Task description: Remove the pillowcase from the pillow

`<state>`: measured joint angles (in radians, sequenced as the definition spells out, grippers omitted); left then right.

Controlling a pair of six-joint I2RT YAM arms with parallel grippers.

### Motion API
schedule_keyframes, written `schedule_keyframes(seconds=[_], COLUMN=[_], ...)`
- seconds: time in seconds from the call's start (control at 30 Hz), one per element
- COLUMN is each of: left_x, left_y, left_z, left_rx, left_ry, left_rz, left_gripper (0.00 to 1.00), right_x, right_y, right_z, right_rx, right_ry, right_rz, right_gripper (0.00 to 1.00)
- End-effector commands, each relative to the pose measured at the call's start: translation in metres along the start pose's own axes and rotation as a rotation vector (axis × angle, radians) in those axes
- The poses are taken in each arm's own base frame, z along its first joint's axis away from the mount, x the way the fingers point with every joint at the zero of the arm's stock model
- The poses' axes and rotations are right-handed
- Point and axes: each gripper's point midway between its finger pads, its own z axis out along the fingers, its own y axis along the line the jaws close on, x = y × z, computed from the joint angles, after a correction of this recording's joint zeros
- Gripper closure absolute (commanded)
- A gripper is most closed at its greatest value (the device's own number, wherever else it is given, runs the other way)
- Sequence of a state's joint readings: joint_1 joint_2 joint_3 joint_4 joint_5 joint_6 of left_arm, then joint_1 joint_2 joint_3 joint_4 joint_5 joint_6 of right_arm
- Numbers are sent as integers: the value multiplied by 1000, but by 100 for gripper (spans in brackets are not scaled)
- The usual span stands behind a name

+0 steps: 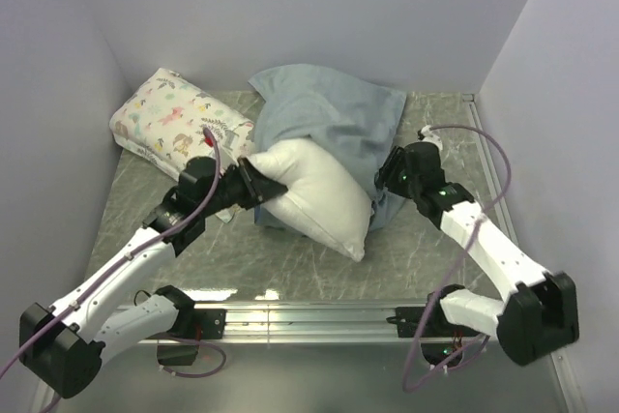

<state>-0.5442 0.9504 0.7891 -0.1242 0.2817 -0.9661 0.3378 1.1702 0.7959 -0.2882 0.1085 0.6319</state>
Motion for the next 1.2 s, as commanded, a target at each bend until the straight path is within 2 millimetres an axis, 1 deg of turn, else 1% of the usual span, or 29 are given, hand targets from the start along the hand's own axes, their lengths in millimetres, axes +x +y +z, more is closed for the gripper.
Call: schedule_keyframes(seconds=[0.0,0.03,0.07,0.13,0.17,0.2,0.23,0.27,0.3,0.33,0.37,0.4,0.43,0.47,0.53,0.57,0.63,0.67,0.7,0.73,0.8,0.83,0.87,0.93,1.0,1.03,1.07,1.13,1.17], left_x=[32,41,50,67,72,78,90,94,100,108,113,120,130,135,149,154,158,160,161,161,162,160,161,159,159,157,156,153,153], left_y=[-14,-6,-3,6,8,11,13,18,22,21,24,31,38,40,52,57,59,60,63,63,64,64,65,64,66,65,67,63,64], left_z=[-7,-5,-5,-4,-3,-3,-3,-3,-3,-4,-4,-5,-6,-6,-7,-7,-6,-6,-7,-8,-9,-9,-10,-10,-12,-14,-15,-17,-19], left_rx=[146,145,145,132,123,116,117,90,80,83,73,49,36,32,3,-8,-2,-4,-11,-9,-15,-20,-23,-23,-40,-37,-49,-48,-58], left_ry=[112,128,144,180,184,197,225,230,239,255,266,280,303,312,344,354,354,354,351,349,347,339,342,336,338,331,329,319,322], left_rz=[15,12,15,25,30,35,50,53,61,75,74,72,69,69,66,63,61,59,57,56,55,56,60,62,63,67,68,75,76], left_gripper=[100,100,99,100,99,100,100,100,99,100,100,99,100,99,99,100,99,100,99,100,100,100,99,100,100,99,100,100,100], right_x=[-50,-52,-58,-62,-53,-63,-59,-55,-63,-63,-59,-73,-66,-81,-80,-85,-77,-76,-75,-65,-71,-63,-71,-65,-79,-81,-95,-109,-123], right_y=[49,54,72,90,105,120,127,133,150,154,157,170,172,188,196,210,212,220,218,214,218,214,221,217,223,216,215,203,193], right_z=[-60,-69,-87,-101,-101,-110,-109,-95,-102,-97,-78,-80,-60,-64,-52,-38,-21,-4,4,22,31,45,45,61,62,69,68,70,70], right_rx=[-199,-222,-281,-340,-373,-401,-403,-373,-396,-383,-351,-361,-331,-348,-329,-324,-279,-258,-221,-186,-159,-127,-132,-93,-71,-17,3,66,116], right_ry=[-141,-148,-180,-213,-192,-216,-193,-167,-188,-171,-135,-160,-114,-143,-110,-99,-40,-25,-23,17,3,30,11,37,3,-5,-33,-59,-89], right_rz=[-57,-100,-136,-232,-284,-329,-363,-397,-433,-451,-470,-477,-504,-505,-553,-573,-636,-657,-677,-694,-693,-709,-707,-730,-718,-719,-700,-640,-605], right_gripper=[37,34,32,24,23,22,22,21,21,20,20,19,19,19,18,18,18,18,18,18,18,19,20,27,43,53,72,87,100])
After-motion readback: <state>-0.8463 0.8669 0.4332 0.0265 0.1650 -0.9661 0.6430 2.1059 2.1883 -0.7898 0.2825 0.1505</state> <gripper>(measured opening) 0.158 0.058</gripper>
